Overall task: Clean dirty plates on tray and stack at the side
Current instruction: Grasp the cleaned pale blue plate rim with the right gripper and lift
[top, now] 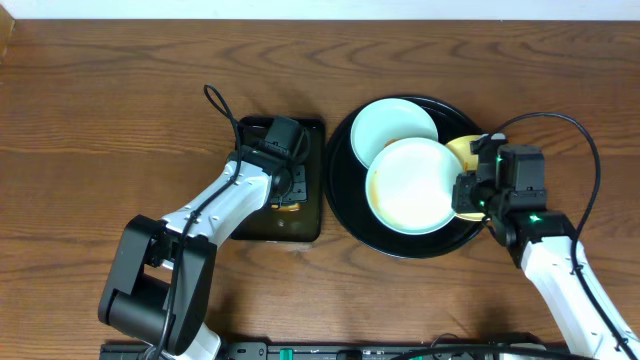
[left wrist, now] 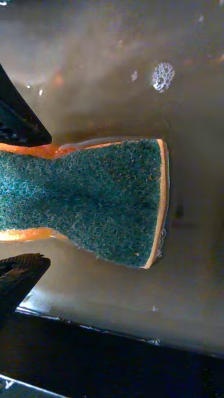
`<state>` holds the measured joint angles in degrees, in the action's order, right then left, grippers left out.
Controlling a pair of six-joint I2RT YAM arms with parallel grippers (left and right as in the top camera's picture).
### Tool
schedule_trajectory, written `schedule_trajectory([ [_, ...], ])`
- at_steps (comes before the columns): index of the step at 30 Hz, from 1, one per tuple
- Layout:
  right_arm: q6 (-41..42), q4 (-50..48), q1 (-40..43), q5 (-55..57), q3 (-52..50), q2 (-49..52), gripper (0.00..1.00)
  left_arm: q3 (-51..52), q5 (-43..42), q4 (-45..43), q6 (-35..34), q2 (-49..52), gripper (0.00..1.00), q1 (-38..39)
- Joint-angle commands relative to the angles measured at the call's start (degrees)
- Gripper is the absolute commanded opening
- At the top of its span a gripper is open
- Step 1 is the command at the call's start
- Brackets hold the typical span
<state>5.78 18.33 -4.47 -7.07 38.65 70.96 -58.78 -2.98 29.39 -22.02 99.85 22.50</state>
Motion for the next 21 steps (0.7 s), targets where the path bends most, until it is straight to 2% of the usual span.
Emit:
schedule_trajectory([
  [1,-2.49,-0.44,-1.55,6.64,1.51,-0.81,0.01,0.44,0.74,0.15,0.59,-1.27,0.57,-0.20],
  [8,-7.48,-1.62,-7.72,16.70,3.32,-1.14,0.01,0.44,0.74,0.13,0.59,-1.27,0.57,-0.20],
  [16,-11.23,-1.88,-18.40,31.30,5.20,-1.22,0.01,0.44,0.74,0.13,0.59,-1.27,0.57,-0.20],
  [21,-16.70,-2.95,-25.46,42.27,5.90,-1.22,0.01,0.44,0.74,0.13,0.59,-1.27,0.57,-0.20],
])
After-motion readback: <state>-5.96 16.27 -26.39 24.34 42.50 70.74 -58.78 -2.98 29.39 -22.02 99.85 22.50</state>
